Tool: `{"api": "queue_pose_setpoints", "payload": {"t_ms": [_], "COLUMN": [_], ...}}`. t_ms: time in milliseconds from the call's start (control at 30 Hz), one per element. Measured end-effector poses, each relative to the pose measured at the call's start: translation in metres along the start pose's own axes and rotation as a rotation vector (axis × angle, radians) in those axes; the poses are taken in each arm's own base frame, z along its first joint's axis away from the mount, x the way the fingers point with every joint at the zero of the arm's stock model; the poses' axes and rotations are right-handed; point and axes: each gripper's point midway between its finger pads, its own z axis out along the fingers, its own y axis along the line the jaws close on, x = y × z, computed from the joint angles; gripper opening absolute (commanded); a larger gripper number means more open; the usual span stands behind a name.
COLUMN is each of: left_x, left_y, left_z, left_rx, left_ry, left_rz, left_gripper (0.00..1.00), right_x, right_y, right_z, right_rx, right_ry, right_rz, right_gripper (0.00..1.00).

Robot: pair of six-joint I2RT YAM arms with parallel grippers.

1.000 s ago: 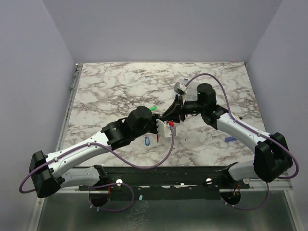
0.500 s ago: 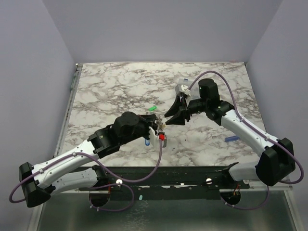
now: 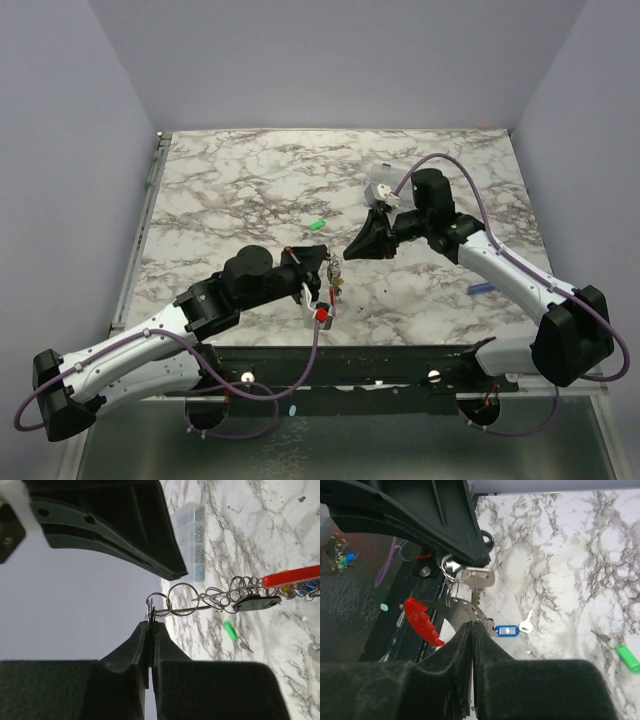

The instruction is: Remove the keys from the keyring

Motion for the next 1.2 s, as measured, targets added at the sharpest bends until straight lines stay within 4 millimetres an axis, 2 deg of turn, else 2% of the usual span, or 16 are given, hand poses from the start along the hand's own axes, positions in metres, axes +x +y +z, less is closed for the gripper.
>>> {"api": "queue_pose_setpoints", "payload": {"t_ms": [133, 300, 367, 533, 667, 767, 1100, 1200], "left_x": [-0.008, -0.013, -0.013, -0.012, -0.014, -0.014, -0.015, -0.014], "left_y": [0.007, 0.003, 0.000, 0.001, 0.006, 0.009, 0.010, 0.007], "left_z": [-0.001, 0.001, 0.004, 0.011, 0.013, 0.014, 0.020, 0.022], "left_rx": [-0.039, -0.046, -0.044, -0.054, -0.073, -0.085, -0.096, -0.093], "left_ry": [-0.045, -0.081, -0.084, -0.086, -0.093, -0.097, -0.103, -0.104], "left_rz": [0.050, 0.089, 0.092, 0.091, 0.092, 0.093, 0.091, 0.083], "left_gripper": [0.00, 0.00, 0.00, 0.00, 0.00, 0.00, 0.00, 0.00], "right_x": [0.011, 0.011, 0.009, 0.008, 0.011, 0.012, 0.013, 0.017], "right_y": [0.000, -0.003, -0.002, 0.005, 0.011, 0.015, 0.023, 0.024], "right_z": [0.003, 0.007, 0.007, 0.007, 0.010, 0.012, 0.018, 0.018], "right_rx": [-0.006, -0.017, -0.027, -0.066, -0.092, -0.110, -0.134, -0.134], "right_ry": [-0.017, -0.049, -0.060, -0.066, -0.062, -0.060, -0.060, -0.059], "right_rz": [0.025, 0.035, 0.030, 0.010, 0.006, 0.006, 0.044, 0.068], "right_gripper": [0.11, 0.41, 0.46, 0.44, 0.37, 0.37, 0.53, 0.55]}}
